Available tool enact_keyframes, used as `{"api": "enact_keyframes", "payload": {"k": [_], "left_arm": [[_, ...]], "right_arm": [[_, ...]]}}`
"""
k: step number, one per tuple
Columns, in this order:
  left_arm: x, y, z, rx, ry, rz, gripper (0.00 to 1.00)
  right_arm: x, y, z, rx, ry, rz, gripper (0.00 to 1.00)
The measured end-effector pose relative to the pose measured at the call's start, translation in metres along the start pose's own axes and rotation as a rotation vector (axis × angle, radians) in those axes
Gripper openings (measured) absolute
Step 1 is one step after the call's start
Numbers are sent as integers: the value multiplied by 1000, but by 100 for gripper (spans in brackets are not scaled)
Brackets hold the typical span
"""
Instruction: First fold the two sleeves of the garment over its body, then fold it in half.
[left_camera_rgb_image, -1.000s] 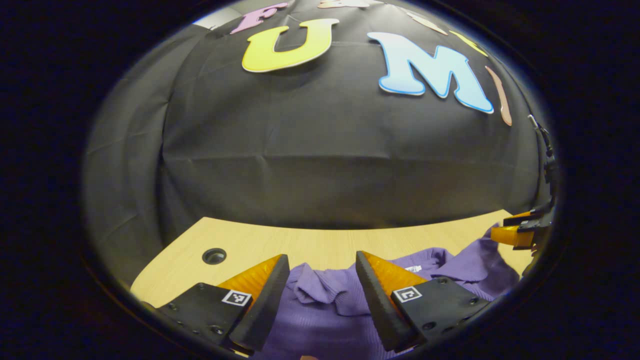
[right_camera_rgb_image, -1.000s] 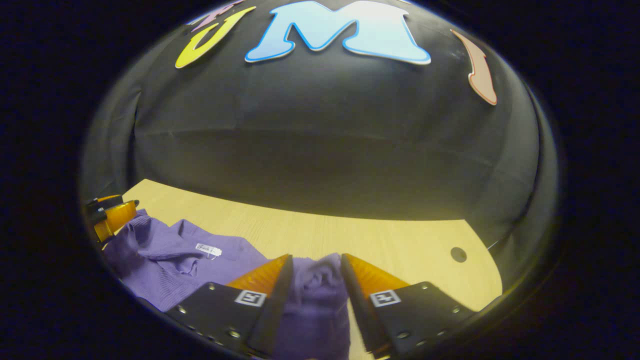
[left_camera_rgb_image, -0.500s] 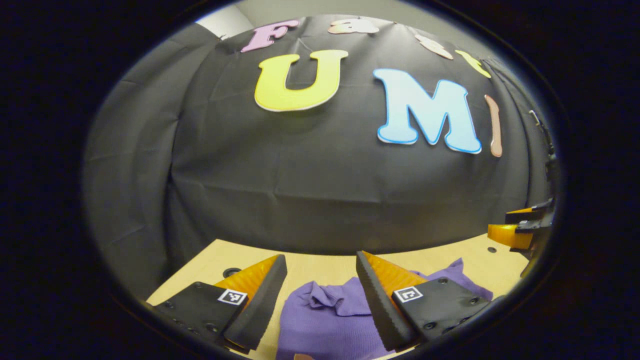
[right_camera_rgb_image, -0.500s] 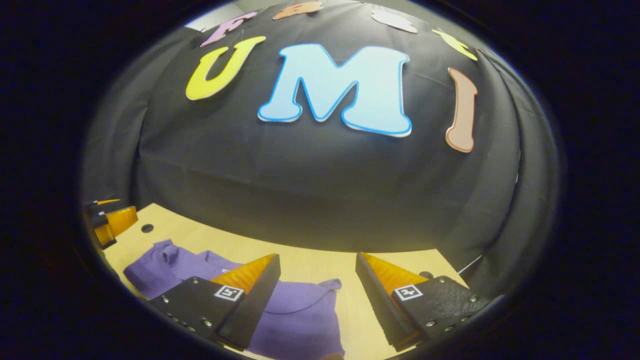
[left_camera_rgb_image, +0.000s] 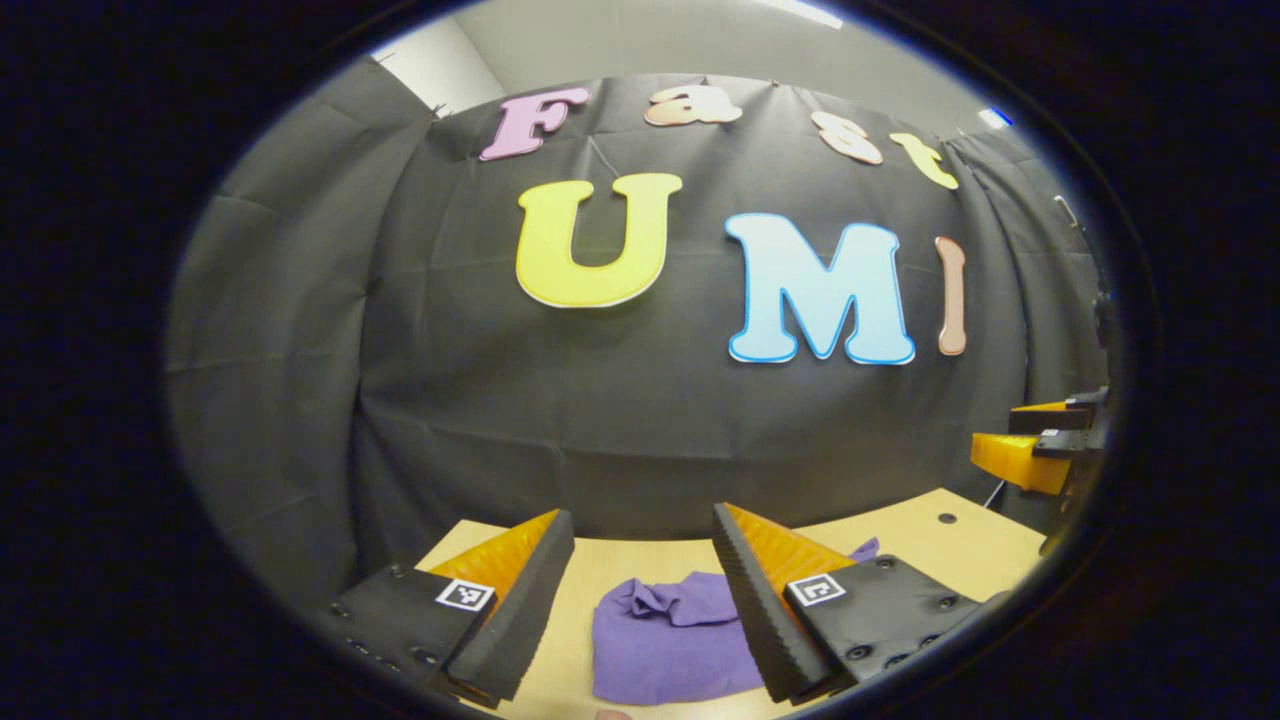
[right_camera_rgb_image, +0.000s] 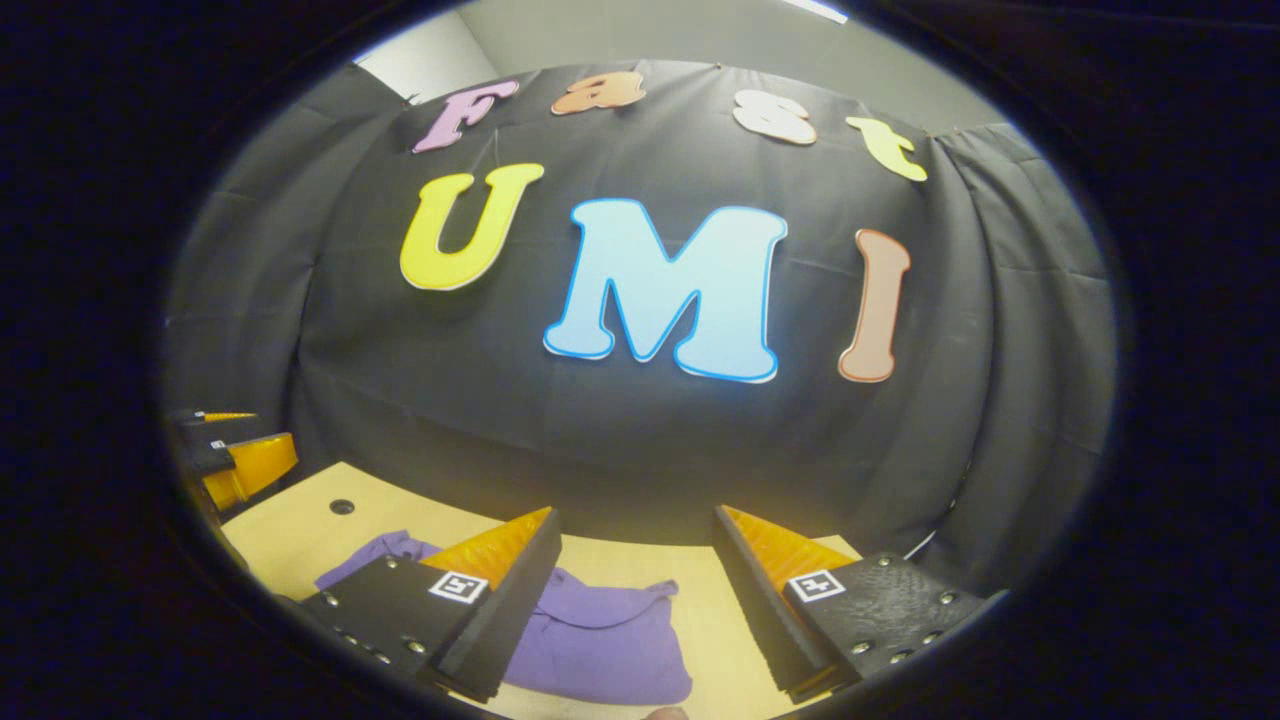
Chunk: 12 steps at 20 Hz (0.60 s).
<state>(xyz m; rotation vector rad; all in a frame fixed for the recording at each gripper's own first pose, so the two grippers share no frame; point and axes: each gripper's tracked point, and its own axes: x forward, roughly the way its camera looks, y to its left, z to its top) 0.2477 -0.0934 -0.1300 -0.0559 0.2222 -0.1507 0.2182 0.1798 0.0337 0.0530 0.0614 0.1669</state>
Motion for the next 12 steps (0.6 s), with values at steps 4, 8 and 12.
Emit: {"api": "enact_keyframes", "payload": {"k": [4,8,12], "left_arm": [[-41,1,22,10,-17,-4,91],[-79,-2,45,8,-49,-20,91],[-108,-9,55,7,-67,-44,92]], "right_arm": [[-47,2,25,8,-70,-19,93],[-91,5,42,-8,-122,-32,93],[-124,6,44,-1,-147,-43,95]]}}
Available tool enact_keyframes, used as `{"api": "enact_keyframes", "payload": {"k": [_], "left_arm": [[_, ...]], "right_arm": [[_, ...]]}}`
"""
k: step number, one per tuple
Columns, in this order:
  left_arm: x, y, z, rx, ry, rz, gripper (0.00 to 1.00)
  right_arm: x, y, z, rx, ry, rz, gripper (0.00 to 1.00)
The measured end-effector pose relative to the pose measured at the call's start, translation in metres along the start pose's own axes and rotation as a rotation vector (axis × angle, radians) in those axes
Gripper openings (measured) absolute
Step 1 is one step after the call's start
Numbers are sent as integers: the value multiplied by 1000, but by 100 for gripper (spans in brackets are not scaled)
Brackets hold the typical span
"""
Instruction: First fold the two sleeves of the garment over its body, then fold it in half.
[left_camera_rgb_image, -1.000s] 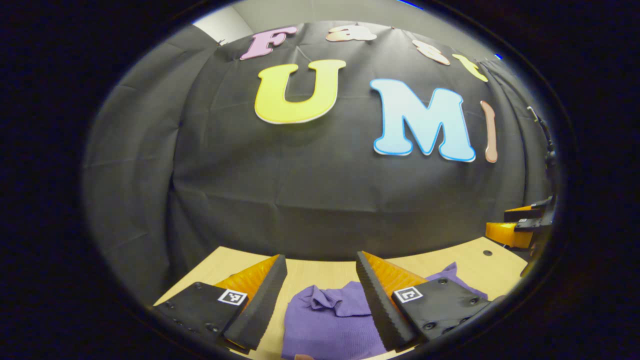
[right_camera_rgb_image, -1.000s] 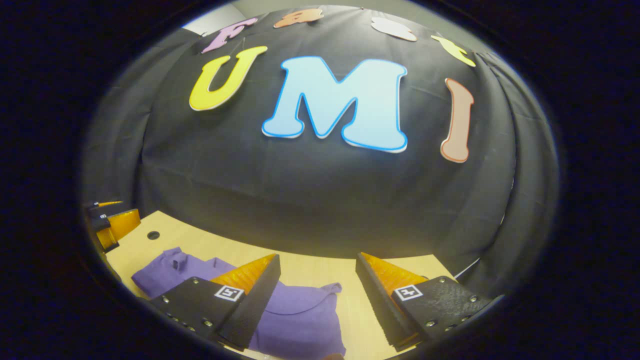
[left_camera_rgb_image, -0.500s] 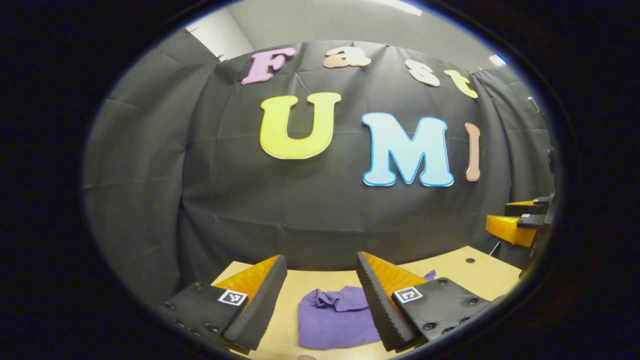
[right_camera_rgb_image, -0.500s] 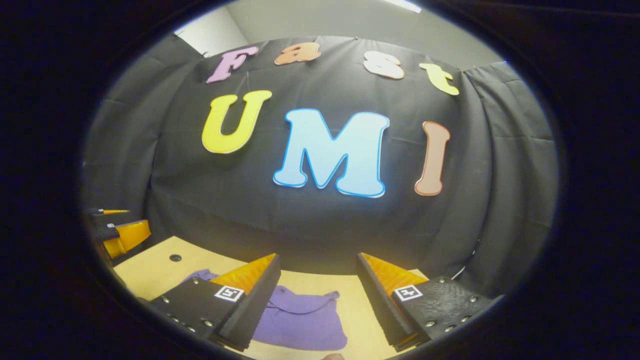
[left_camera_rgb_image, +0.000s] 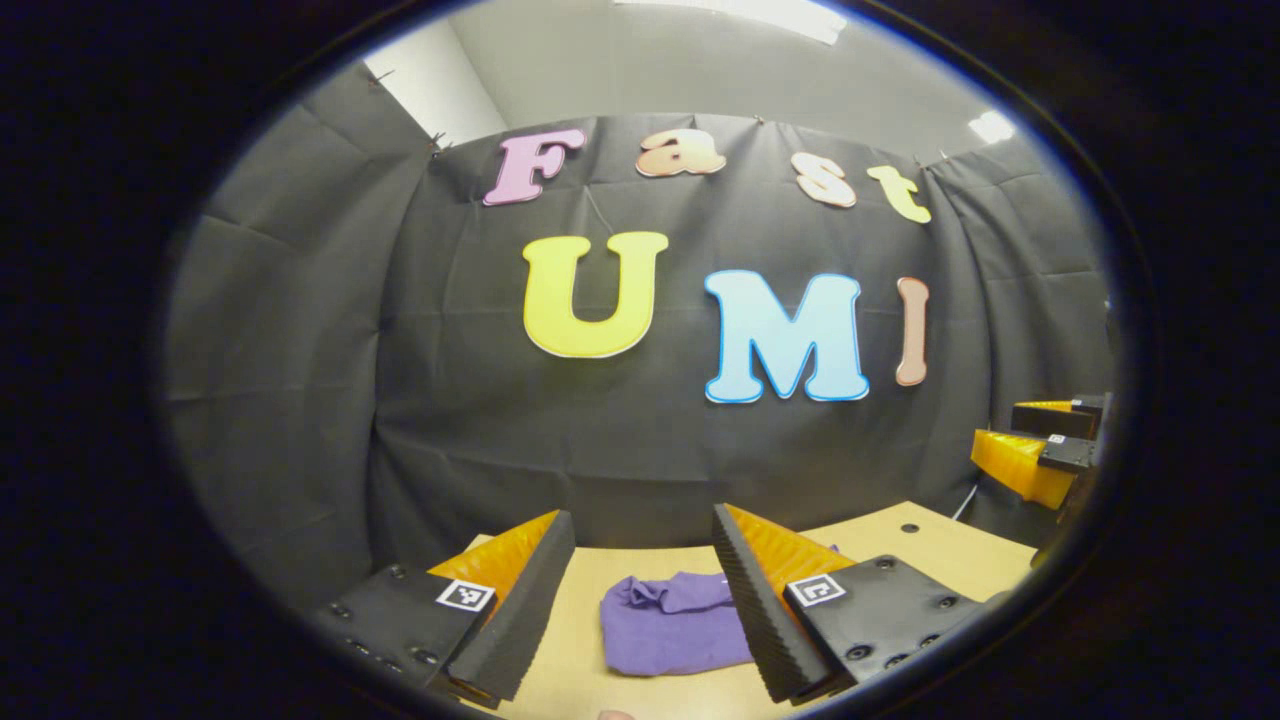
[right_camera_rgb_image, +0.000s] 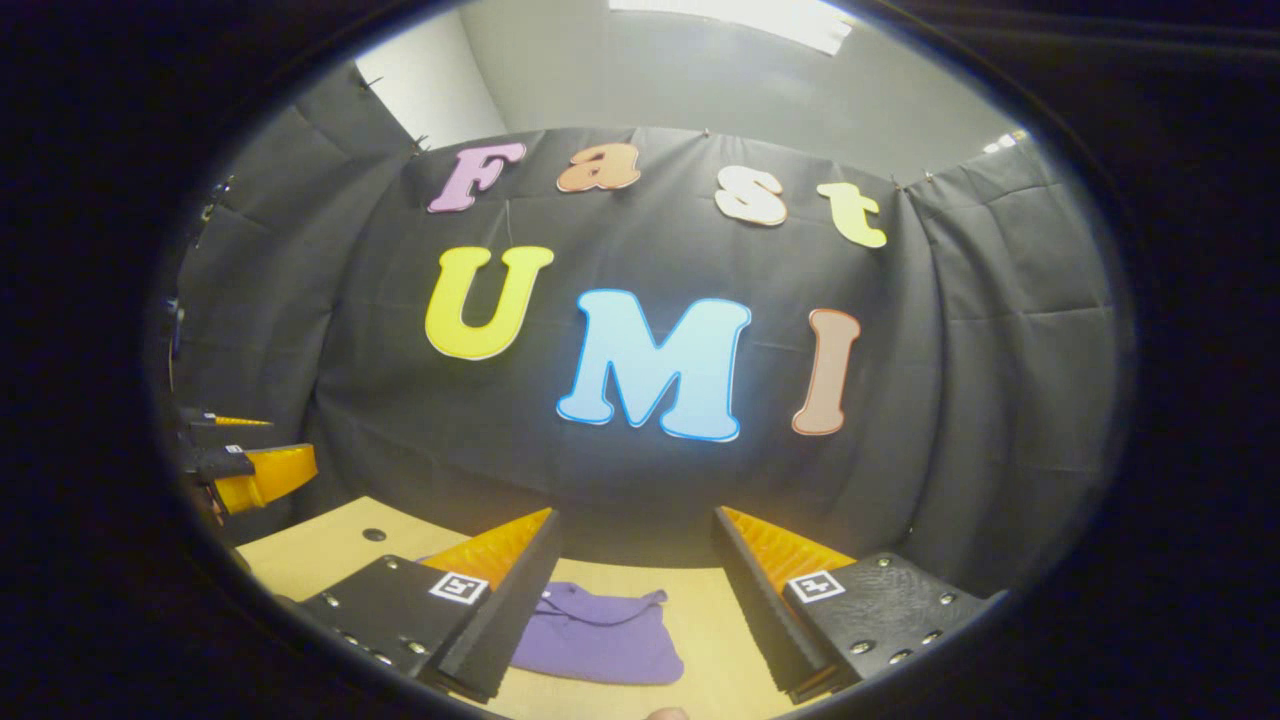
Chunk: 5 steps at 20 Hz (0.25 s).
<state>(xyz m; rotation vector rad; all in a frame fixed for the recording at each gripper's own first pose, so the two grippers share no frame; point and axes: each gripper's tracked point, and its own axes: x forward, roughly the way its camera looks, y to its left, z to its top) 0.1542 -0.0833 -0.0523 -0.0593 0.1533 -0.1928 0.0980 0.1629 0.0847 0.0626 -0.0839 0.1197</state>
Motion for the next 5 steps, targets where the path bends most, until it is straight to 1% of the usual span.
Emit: {"api": "enact_keyframes", "payload": {"k": [1,2,5], "left_arm": [[-5,-2,2,-4,-5,-5,91],[-8,-6,4,-7,-8,-11,92],[-17,-9,12,10,-15,-23,92]], "right_arm": [[-6,-1,0,1,0,-4,95],[-10,-2,-1,-2,1,-6,93],[-18,-5,-1,2,3,-11,93]]}}
